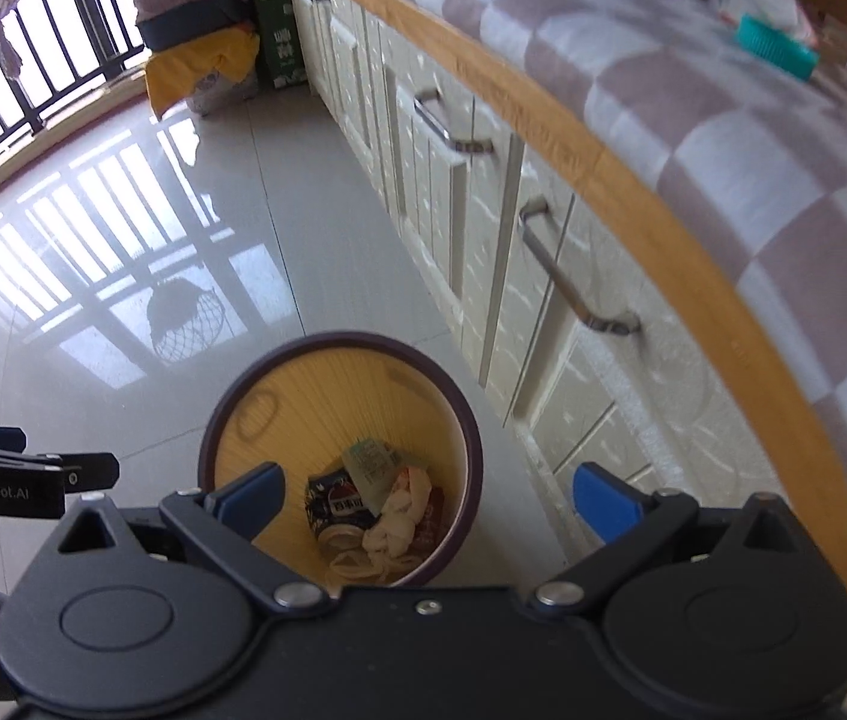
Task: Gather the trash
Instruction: 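Raise both tools from the wastebasket back toward the bench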
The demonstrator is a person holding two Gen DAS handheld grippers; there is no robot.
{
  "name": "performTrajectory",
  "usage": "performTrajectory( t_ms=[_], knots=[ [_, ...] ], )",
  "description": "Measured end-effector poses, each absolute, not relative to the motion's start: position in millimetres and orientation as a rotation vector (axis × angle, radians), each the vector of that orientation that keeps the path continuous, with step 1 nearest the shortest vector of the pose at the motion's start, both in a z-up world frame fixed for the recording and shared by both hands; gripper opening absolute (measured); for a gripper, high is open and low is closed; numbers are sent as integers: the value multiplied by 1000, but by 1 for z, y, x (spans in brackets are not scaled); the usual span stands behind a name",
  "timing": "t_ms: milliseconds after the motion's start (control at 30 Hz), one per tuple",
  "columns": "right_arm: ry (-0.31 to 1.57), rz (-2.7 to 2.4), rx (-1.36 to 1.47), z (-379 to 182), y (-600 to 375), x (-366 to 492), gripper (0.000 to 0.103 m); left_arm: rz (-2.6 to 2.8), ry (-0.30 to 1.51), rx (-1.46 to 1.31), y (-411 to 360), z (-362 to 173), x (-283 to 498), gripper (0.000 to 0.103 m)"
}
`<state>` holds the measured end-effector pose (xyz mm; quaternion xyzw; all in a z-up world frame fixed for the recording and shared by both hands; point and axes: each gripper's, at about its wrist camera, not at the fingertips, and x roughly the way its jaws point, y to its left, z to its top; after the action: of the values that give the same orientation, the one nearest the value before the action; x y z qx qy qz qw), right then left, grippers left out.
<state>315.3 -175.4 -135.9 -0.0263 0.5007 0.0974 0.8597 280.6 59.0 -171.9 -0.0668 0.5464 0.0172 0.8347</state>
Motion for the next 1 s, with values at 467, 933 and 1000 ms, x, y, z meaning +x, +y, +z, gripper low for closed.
performTrajectory(
  t_ms=[467, 933, 1000],
  knots=[
    [765, 176, -4, -51, -203, 285, 103, 2, 884, -116, 44, -88, 257, 103],
    [350, 40, 59, 41, -264, 275, 103, -73, 514, -78, 6, 2, 272, 103],
    [302, 7, 50, 52, -272, 278, 103, -73, 470, -80, -2, 14, 276, 103]
  ],
)
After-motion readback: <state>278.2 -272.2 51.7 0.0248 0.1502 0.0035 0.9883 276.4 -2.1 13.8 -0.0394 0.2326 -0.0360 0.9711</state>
